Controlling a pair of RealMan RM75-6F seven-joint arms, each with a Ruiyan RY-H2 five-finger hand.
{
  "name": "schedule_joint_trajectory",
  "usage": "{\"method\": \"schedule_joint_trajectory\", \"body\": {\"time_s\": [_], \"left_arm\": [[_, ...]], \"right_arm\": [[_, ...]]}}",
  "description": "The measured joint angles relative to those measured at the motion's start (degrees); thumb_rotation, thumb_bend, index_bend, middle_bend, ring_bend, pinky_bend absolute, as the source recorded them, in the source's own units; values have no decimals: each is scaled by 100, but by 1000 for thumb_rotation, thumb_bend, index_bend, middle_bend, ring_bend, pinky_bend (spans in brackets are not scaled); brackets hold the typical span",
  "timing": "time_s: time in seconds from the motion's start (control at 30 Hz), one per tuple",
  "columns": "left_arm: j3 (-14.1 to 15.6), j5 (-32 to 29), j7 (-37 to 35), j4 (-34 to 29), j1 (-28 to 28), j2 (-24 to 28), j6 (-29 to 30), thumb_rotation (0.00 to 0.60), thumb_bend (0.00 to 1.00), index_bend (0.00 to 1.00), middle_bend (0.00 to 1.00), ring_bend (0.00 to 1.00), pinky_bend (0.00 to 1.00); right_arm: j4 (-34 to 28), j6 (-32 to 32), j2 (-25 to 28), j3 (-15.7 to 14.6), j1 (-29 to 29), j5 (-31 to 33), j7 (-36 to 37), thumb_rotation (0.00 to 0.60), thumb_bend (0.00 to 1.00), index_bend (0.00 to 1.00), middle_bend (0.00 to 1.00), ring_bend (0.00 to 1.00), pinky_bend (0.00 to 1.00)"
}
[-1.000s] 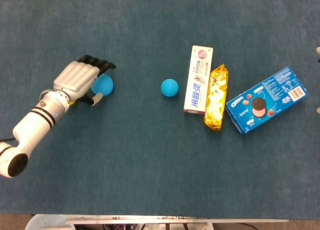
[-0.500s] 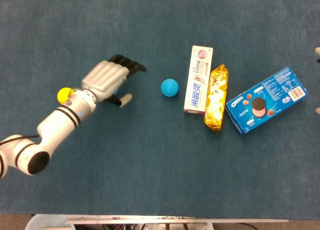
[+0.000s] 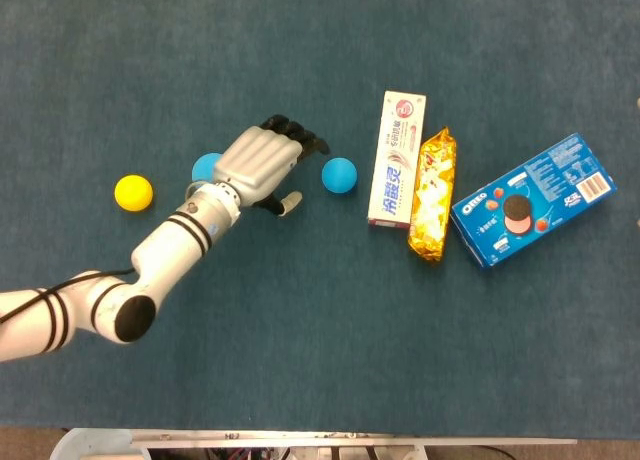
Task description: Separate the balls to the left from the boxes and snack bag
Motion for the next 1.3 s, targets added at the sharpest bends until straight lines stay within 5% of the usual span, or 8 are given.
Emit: {"method": "schedule_joint_trajectory", "body": {"time_s": [0.67,1.3], "left_arm": [[-8,-329,291,484,-260,-639,45,600,370,197,216,128,92],[-96,-184,192,1017,-274,-1132,217,600,369,296,378,203,92]], "right_arm": [[28,-25,36,-16,-18,22,43,600,0,17,232,138,265],[-6,1,82,-12,-51,61,39,600,0,16,232,138,265]]}}
